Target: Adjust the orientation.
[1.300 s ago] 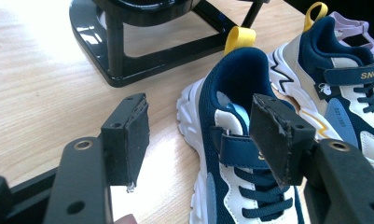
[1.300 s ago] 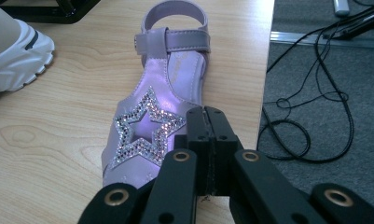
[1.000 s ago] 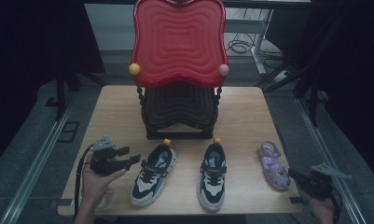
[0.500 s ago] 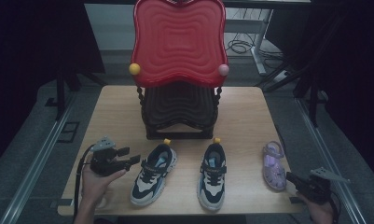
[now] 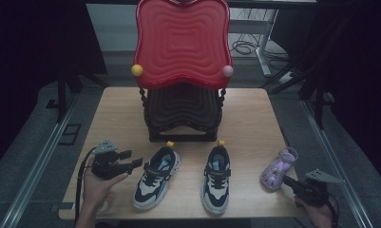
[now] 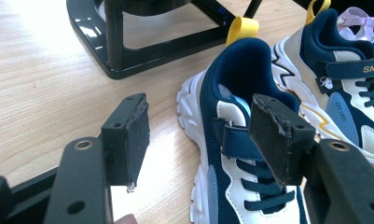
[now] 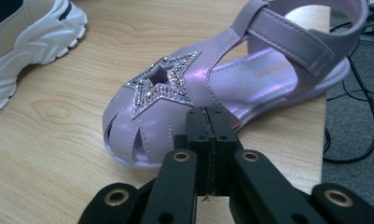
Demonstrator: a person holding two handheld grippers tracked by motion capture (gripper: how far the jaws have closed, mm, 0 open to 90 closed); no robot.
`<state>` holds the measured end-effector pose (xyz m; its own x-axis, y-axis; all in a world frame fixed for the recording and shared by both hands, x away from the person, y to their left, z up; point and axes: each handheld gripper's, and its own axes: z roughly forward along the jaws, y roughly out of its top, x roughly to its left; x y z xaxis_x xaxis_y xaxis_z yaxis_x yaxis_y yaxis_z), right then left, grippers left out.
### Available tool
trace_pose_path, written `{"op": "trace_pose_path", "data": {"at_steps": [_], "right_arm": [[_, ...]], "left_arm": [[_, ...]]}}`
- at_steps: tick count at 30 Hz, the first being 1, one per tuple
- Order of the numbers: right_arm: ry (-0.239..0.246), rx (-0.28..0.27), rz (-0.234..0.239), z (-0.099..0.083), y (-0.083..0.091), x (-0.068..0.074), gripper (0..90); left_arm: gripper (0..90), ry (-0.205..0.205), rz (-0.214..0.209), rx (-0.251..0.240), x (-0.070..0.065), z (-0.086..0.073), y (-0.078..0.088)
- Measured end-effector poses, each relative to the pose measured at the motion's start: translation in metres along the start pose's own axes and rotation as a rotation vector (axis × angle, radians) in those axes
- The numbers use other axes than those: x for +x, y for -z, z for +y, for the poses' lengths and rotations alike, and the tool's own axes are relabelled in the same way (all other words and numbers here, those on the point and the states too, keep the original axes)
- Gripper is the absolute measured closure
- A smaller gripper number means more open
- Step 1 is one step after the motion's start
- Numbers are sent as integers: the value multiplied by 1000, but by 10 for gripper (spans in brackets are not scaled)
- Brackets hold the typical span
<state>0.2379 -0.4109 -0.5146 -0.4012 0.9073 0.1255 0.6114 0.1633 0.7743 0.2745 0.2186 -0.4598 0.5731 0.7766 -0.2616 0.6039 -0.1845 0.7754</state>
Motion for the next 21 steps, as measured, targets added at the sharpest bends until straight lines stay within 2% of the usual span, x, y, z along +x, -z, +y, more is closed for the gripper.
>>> {"op": "trace_pose_path", "data": {"at_steps": [16,21], "right_arm": [[61,18,51,8,-12,19,896],[90,30,45,12,-21,30,896]], "left_arm": [[380,14,6,7,5,-2,2],[380,13,9,11,6,-2,2]]}}
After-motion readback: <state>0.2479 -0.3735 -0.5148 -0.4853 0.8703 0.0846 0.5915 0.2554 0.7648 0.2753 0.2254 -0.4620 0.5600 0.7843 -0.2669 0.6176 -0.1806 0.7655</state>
